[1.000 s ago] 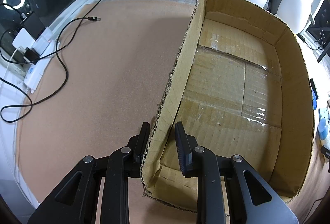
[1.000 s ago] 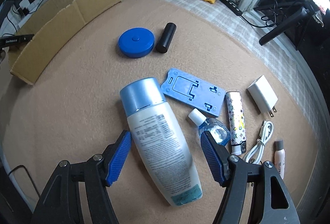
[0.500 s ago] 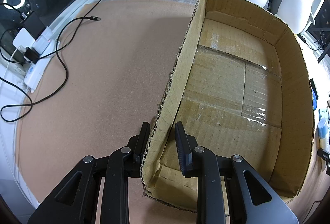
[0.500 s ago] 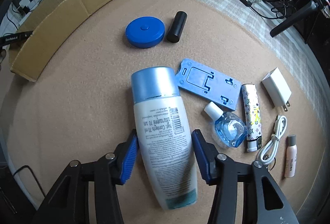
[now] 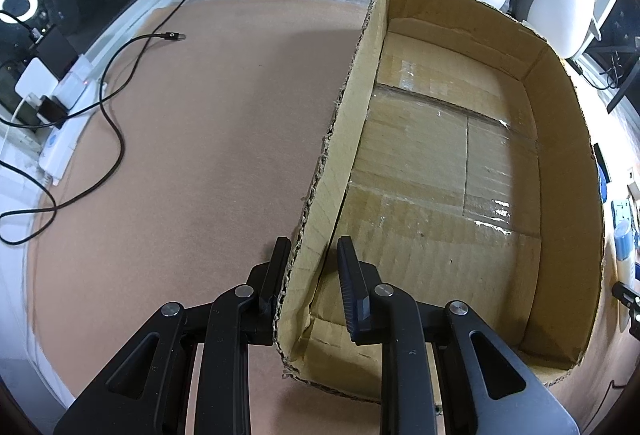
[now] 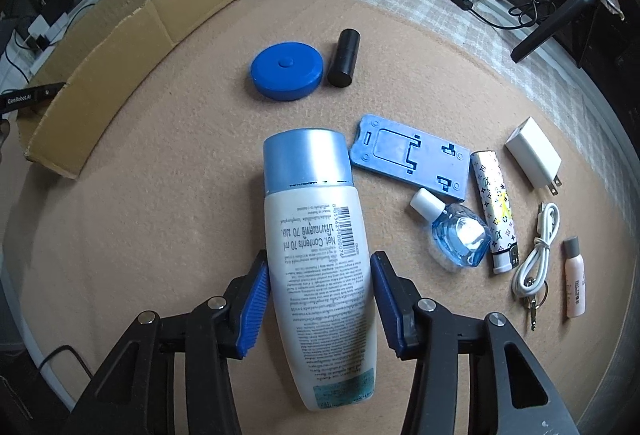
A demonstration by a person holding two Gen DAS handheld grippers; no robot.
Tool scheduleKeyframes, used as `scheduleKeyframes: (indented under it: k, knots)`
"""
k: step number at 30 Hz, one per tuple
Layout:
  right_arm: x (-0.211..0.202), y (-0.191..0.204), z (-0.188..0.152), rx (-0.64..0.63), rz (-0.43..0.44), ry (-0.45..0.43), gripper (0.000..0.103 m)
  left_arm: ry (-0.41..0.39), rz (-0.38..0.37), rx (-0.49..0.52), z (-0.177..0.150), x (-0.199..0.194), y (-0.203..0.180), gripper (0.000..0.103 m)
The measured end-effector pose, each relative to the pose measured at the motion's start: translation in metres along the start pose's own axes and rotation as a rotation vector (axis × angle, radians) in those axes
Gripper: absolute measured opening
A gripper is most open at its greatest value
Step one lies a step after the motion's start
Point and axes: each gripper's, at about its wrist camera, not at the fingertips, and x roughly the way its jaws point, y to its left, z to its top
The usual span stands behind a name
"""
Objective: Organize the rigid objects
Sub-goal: 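Carry the lotion bottle with the right gripper into the box and release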
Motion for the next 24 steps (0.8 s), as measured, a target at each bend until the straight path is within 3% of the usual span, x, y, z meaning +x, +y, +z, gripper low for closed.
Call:
scheduleKeyframes:
  k: [9, 16, 24]
  knots:
    - [-0.039, 0.037, 0.022, 0.023, 0.01, -0.082, 0.045, 0.001, -0.047, 0.024, 0.0, -0.001, 0.005, 0.02]
    - [-0.072, 0.087, 0.061, -0.011, 0.065, -0.167, 0.045, 0.0, -0.074, 0.044, 0.001, -0.001, 0.008, 0.02]
    - [-0.078, 0.142, 0.104, -0.068, 0.119, -0.194, 0.045, 0.003, -0.097, 0.051, 0.003, 0.0, 0.012, 0.02]
